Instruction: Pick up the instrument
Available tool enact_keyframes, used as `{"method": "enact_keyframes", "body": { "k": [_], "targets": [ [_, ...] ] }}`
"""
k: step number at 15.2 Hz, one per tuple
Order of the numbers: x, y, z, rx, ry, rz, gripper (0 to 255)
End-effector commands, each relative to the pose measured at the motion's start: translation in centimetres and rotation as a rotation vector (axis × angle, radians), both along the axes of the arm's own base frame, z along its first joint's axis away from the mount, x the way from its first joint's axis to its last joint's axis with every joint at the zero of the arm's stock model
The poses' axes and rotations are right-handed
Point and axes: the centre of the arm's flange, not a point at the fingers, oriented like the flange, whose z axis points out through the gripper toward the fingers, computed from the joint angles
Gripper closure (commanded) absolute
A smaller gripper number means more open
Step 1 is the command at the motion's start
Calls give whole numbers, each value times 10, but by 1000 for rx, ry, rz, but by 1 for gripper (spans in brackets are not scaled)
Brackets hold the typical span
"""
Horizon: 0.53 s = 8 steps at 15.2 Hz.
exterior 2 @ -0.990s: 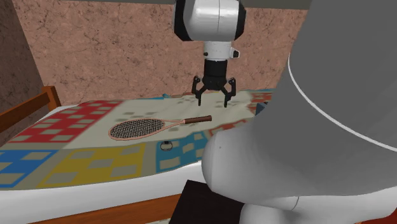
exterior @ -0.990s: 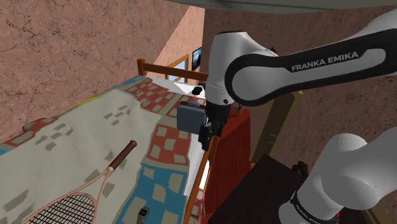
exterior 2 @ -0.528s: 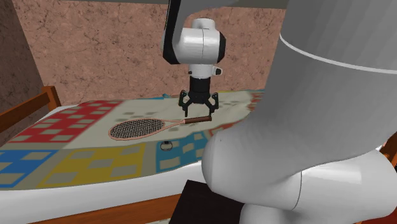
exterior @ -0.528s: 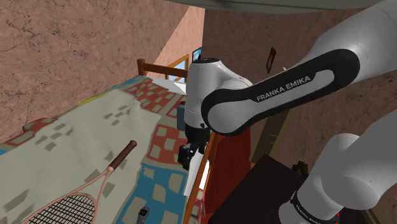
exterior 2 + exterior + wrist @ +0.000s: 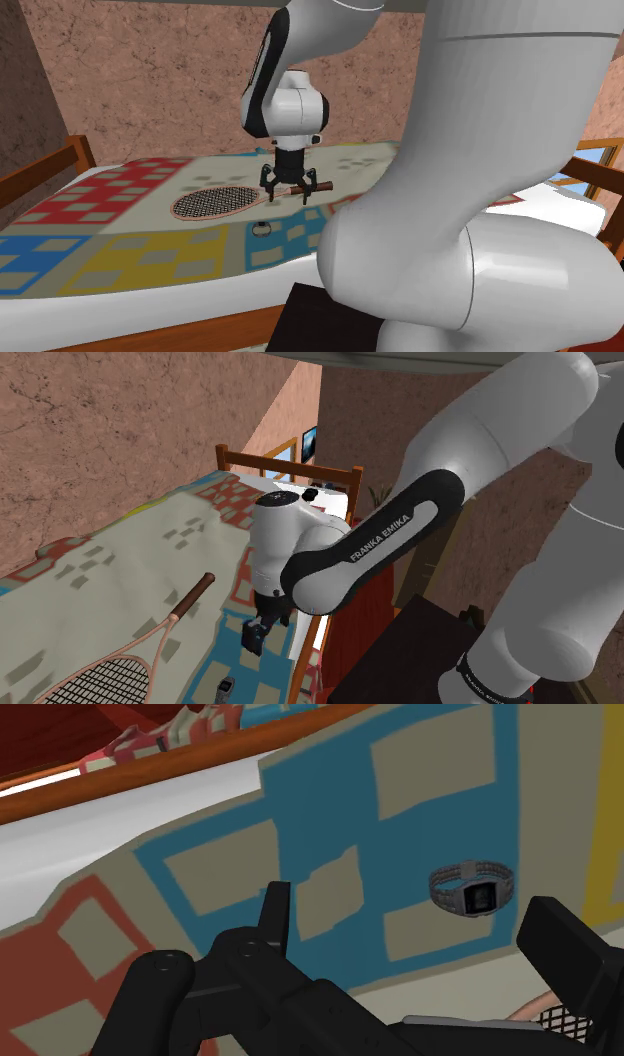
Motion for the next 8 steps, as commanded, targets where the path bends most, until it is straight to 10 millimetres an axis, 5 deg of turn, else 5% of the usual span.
{"method": "enact_keyframes", "body": {
  "k": [1,8],
  "targets": [
    [6,19,-17,5,-1,0,0],
    [27,81,-80,17,-2,4,0]
  ]
}}
